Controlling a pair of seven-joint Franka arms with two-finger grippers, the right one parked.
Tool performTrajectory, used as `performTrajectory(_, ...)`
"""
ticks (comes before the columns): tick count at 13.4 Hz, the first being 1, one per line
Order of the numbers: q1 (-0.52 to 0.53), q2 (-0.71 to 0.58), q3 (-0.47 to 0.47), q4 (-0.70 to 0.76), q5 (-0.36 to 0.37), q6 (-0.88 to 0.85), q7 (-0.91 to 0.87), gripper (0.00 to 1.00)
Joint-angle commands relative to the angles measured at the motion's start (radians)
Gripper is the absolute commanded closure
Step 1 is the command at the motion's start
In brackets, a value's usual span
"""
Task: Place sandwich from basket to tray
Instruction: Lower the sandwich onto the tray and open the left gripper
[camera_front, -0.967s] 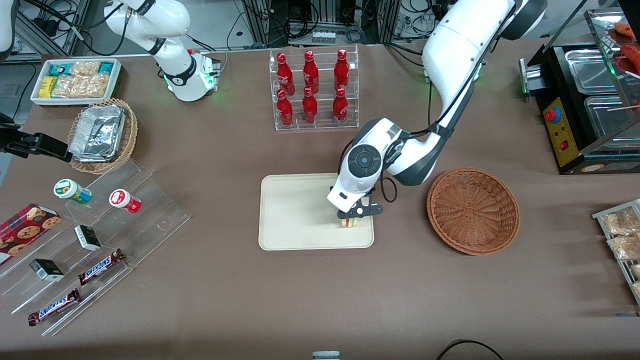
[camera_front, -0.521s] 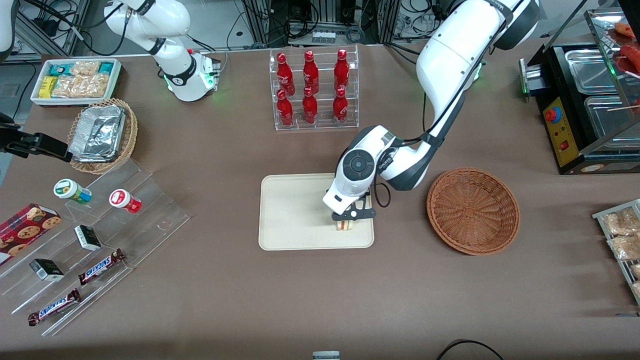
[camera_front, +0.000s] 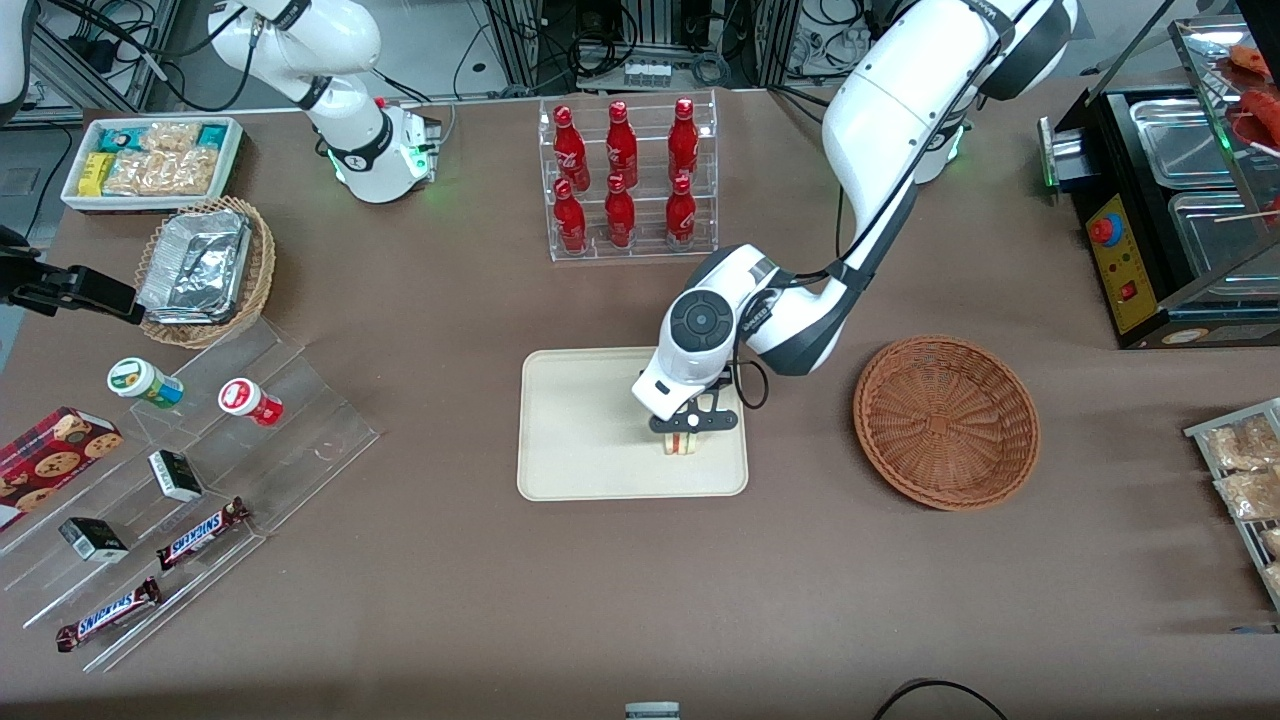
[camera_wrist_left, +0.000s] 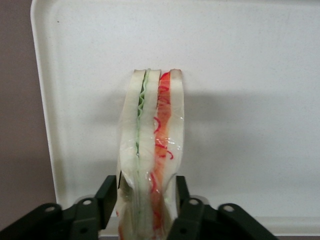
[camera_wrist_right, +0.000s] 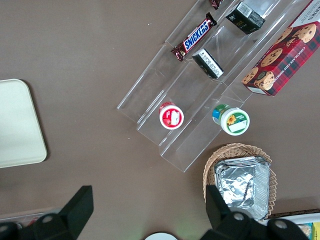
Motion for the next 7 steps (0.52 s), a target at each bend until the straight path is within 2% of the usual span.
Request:
performTrajectory(1,-0.002,0.011,0.002,0.031,0.013,-0.003,-0.003,0.00)
performTrajectory(5,0.008,-0.031,0.005,0.078,-0.004,-0.083,-0.005,0.00)
performTrajectory(7,0.055,-0.061,0.001,0.121,-0.020,-0.175,-0.003,0.00)
